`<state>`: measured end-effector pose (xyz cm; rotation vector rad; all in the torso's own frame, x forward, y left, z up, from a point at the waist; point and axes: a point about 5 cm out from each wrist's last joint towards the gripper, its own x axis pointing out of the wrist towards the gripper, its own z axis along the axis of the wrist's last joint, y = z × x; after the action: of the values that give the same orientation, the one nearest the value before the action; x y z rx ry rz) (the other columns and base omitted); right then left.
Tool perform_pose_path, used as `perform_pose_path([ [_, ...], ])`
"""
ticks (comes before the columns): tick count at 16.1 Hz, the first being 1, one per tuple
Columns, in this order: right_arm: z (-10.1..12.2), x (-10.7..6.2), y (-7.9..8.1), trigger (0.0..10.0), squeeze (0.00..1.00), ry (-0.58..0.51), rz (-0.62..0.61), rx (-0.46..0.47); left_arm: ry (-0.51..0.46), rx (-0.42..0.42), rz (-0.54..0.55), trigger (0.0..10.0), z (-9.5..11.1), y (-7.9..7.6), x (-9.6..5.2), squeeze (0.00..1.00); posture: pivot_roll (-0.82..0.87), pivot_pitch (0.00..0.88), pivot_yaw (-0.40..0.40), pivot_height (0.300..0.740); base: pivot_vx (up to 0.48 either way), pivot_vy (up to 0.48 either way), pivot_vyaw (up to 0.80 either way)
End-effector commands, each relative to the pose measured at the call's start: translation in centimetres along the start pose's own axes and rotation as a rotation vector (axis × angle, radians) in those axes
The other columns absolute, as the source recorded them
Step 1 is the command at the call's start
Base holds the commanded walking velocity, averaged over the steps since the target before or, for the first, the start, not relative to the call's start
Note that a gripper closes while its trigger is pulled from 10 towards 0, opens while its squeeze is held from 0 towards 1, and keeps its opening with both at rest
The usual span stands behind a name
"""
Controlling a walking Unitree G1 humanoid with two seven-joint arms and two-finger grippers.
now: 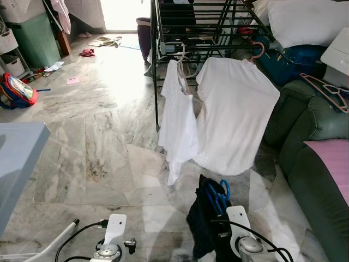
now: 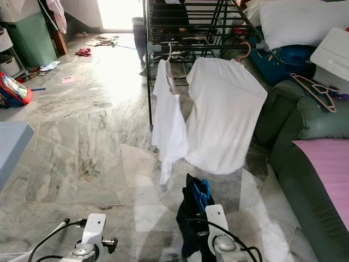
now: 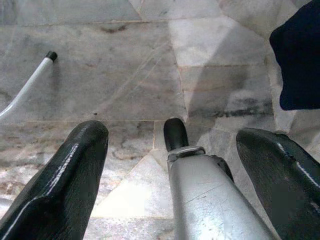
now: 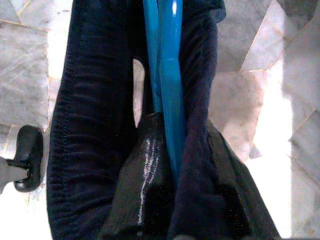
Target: Hang hanger
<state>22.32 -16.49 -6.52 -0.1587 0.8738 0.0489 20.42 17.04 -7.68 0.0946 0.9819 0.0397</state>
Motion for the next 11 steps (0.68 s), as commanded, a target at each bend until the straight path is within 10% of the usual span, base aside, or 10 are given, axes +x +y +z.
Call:
perform_pose_path([
  [1,0.00,0.00,-0.38,10.0,0.00,0.004,-0.005,-0.003,0.008,0.001,0.014,10.0,-0.09,0.27,0.00,0.00,0.09,0.000,-0.047,0.740,0.000,0.000,0.00],
  [11,-0.13,-0.02,-0.51,10.0,0.00,0.009,-0.002,-0.019,-0.010,-0.017,0.037,10.0,0.53,0.56,0.05,0.00,0.10,0.000,-0.066,0.740,0.000,0.000,0.00],
])
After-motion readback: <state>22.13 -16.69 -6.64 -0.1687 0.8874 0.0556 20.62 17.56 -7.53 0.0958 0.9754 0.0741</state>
